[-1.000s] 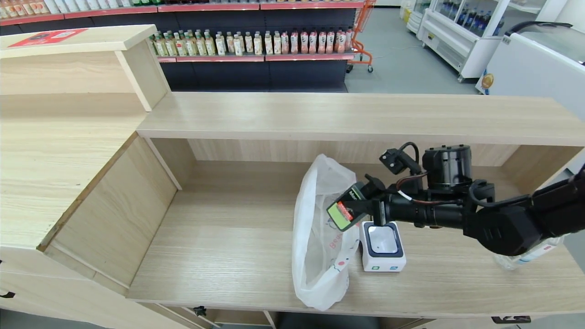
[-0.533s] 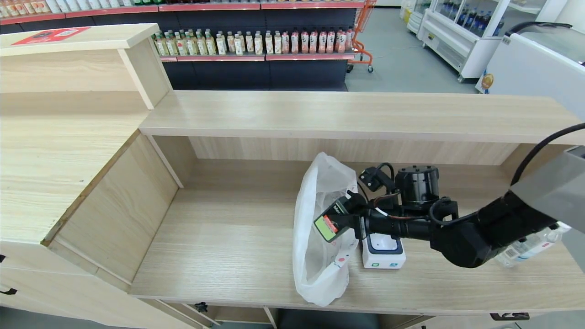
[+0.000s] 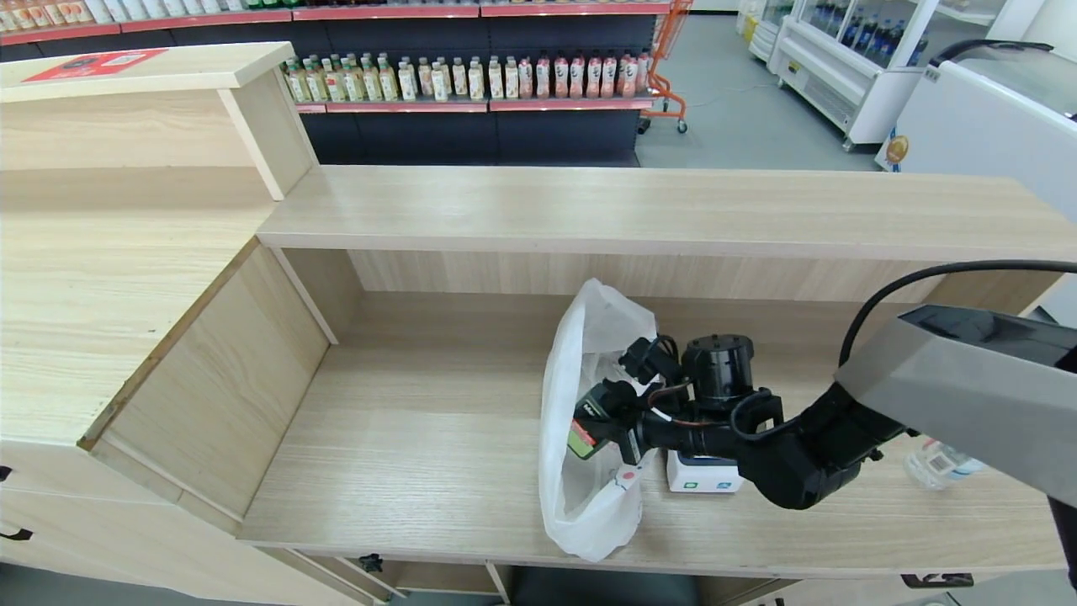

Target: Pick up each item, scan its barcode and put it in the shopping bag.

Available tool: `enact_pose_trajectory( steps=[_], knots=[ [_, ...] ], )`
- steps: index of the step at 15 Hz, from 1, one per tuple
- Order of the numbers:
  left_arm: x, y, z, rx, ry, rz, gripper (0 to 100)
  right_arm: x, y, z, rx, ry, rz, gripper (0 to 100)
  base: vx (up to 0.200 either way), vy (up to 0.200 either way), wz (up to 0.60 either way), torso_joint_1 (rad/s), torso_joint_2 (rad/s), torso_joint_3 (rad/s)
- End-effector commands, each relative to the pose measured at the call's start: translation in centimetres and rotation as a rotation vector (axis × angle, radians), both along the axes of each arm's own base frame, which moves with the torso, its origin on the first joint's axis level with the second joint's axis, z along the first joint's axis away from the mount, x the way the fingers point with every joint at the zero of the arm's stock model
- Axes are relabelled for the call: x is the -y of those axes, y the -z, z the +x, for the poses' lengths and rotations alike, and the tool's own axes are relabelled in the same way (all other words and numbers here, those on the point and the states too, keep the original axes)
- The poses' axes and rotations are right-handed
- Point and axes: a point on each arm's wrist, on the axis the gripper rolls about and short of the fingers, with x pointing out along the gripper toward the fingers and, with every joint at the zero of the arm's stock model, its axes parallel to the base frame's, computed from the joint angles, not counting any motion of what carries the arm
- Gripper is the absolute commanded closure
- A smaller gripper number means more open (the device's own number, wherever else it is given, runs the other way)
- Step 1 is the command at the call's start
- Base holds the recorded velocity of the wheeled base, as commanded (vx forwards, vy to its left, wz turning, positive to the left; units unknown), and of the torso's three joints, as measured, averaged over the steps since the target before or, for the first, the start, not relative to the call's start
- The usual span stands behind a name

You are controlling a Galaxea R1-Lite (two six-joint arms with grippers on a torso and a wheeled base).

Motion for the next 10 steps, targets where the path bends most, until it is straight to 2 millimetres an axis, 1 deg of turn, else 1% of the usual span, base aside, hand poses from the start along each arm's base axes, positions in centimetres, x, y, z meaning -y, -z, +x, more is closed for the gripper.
enact_pose_trajectory(
  steps=[1,3,7,8,10],
  knots=[
    [0.00,-0.01,0.01,-0.001,0.000,0.000,0,-0.05,1.50,0.44,0.020,-0.015,-0.038,100,0.000,0.000,0.00,0.000,0.00,0.000],
    [0.00,-0.01,0.01,-0.001,0.000,0.000,0,0.11,1.70,0.82,0.076,-0.027,-0.059,100,0.000,0.000,0.00,0.000,0.00,0.000],
    [0.00,-0.01,0.01,-0.001,0.000,0.000,0,0.03,1.86,1.00,0.097,-0.032,-0.070,100,0.000,0.000,0.00,0.000,0.00,0.000],
    [0.00,0.00,0.00,0.001,0.000,0.000,0,0.03,1.81,0.99,0.097,-0.032,-0.070,0,0.000,0.000,0.00,0.000,0.00,0.000],
    [0.00,-0.01,0.01,-0.001,0.000,0.000,0,0.18,1.42,0.96,0.098,-0.027,-0.060,0,0.000,0.000,0.00,0.000,0.00,0.000]
  ],
)
